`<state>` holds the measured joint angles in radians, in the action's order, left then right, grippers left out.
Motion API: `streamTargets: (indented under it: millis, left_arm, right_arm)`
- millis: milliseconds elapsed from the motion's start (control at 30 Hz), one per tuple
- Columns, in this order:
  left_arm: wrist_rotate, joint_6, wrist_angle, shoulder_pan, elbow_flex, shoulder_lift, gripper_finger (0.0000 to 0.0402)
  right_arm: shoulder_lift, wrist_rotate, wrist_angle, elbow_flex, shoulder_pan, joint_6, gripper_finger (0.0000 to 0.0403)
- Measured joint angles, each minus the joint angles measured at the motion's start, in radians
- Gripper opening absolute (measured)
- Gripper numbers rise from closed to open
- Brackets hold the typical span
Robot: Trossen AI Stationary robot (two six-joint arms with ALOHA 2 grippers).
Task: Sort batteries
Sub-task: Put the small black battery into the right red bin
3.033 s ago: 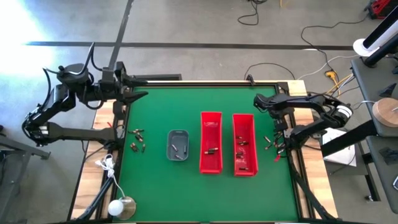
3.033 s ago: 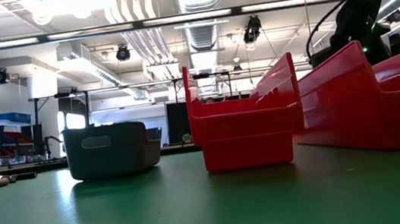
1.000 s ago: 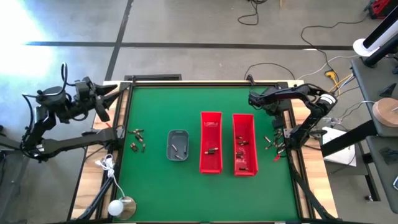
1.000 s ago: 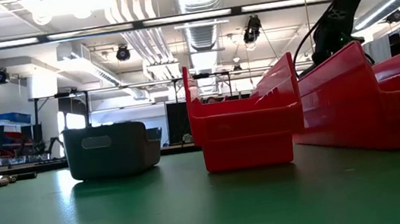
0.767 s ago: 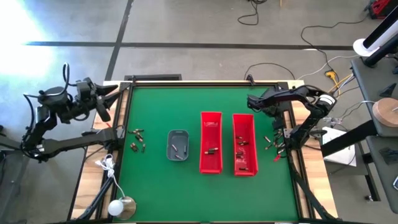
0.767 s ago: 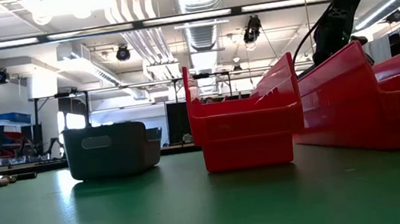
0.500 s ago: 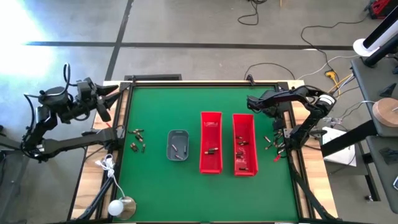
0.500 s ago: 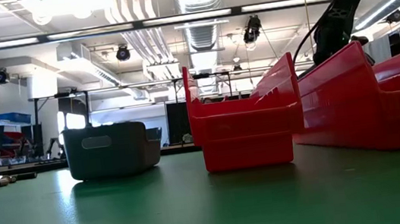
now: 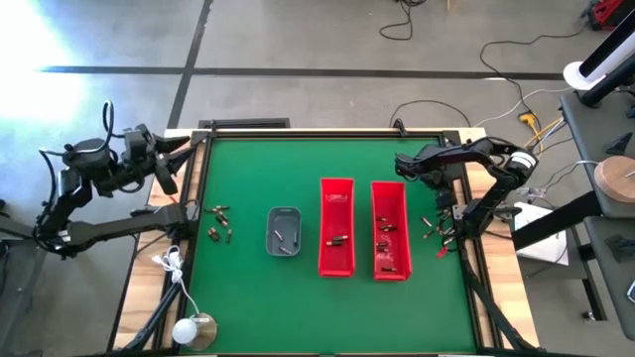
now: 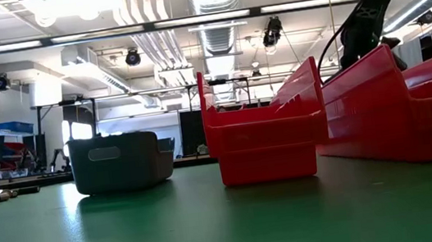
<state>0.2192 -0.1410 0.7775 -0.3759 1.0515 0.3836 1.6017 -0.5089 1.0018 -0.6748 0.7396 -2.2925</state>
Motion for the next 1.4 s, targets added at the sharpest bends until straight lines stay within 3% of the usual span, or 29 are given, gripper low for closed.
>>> streamTargets:
  millis: [233, 467, 1033, 1400]
  left_arm:
    - [-0.001, 0.018, -0.018, 0.000, 0.000, -0.015, 0.0151]
    - [-0.001, 0.023, -0.022, 0.000, -0.002, -0.019, 0.0151]
    - [-0.001, 0.027, -0.076, 0.000, -0.027, -0.019, 0.0151]
    - [-0.001, 0.035, -0.087, 0.000, -0.027, -0.019, 0.0151]
  right_arm:
    - [-0.031, 0.080, 0.058, 0.003, -0.053, -0.018, 0.0176]
    - [-0.036, 0.086, 0.054, 0.003, -0.054, -0.006, 0.0176]
    - [-0.046, 0.065, 0.022, -0.022, -0.001, -0.003, 0.0288]
    - [-0.060, 0.056, 0.016, -0.024, 0.027, -0.002, 0.0323]
